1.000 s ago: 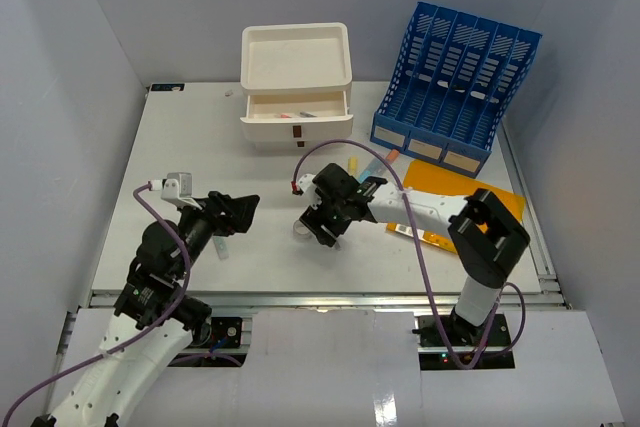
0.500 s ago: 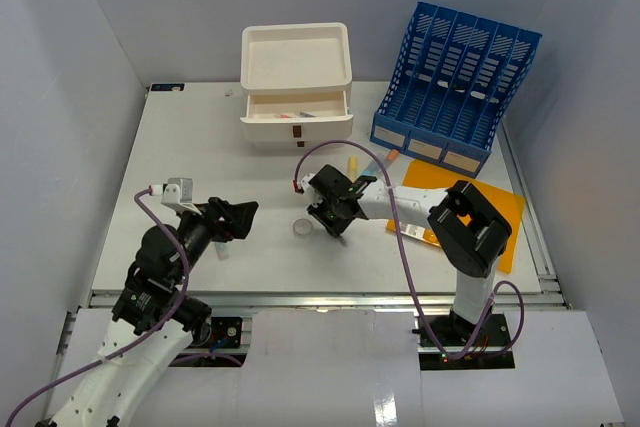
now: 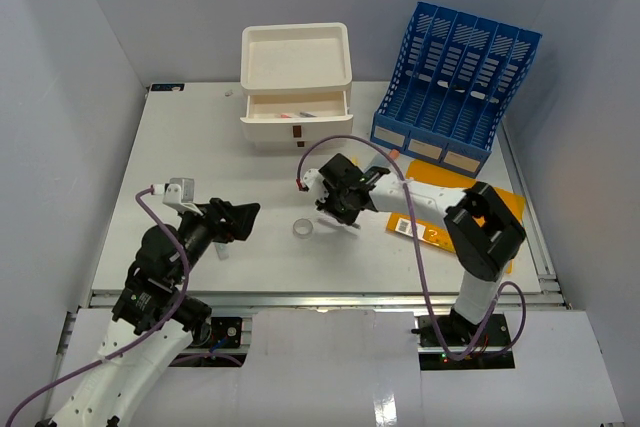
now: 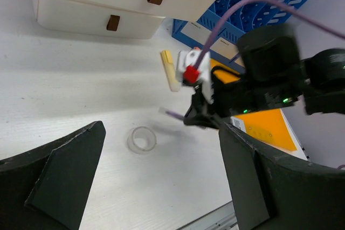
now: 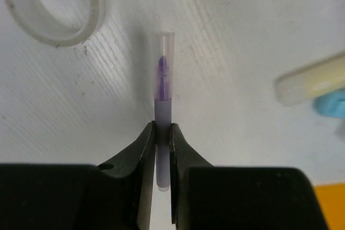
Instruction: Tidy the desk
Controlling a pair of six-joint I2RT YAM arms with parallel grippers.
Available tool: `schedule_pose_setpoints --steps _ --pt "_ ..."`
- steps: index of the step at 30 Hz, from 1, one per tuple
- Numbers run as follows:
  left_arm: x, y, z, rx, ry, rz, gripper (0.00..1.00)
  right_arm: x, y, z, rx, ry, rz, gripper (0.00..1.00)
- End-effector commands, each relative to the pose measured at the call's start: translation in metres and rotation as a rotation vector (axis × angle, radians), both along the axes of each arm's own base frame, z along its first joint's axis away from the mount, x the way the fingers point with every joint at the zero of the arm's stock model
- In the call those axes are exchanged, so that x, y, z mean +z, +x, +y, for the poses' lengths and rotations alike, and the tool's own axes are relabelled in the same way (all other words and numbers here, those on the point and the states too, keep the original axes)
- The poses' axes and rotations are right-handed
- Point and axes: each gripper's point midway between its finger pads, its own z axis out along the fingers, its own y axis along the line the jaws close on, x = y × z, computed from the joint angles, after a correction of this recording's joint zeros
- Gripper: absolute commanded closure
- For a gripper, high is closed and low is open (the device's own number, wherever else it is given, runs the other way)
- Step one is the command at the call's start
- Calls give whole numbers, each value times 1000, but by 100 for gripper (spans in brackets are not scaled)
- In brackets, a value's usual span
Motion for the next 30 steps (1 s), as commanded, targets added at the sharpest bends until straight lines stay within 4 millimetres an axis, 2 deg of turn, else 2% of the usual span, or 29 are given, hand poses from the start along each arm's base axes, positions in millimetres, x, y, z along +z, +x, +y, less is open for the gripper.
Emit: schedule_pose_setpoints --steps 1,3,4,5,8,15,17,19,22,26,30 --pt "-10 -1 -11 -60 11 33 2 145 29 29 330 178 -378 92" --pt "-12 -1 -13 -70 13 43 2 188 41 34 411 187 -519 92" --pt "-13 -1 -14 -74 13 48 2 214 51 37 440 179 -608 92" --pt "-14 -1 -15 -78 14 52 2 230 63 36 436 150 -675 92" --pt "-17 0 -17 -84 14 60 2 260 90 42 432 92 -804 92" --pt "-18 0 -18 -90 17 63 2 302 146 72 421 22 -1008 91" --pt "-17 -1 -17 -89 15 60 2 307 161 75 407 19 -1026 90" --pt "-16 -1 -18 -90 13 58 2 302 170 82 403 30 -1018 89" --pt "-17 -1 -17 -86 13 60 2 298 181 80 387 43 -1003 87" --pt "-17 0 -18 -87 13 64 2 282 179 78 394 72 -949 83" --pt "-19 1 -19 -92 14 70 2 258 174 80 420 86 -888 73"
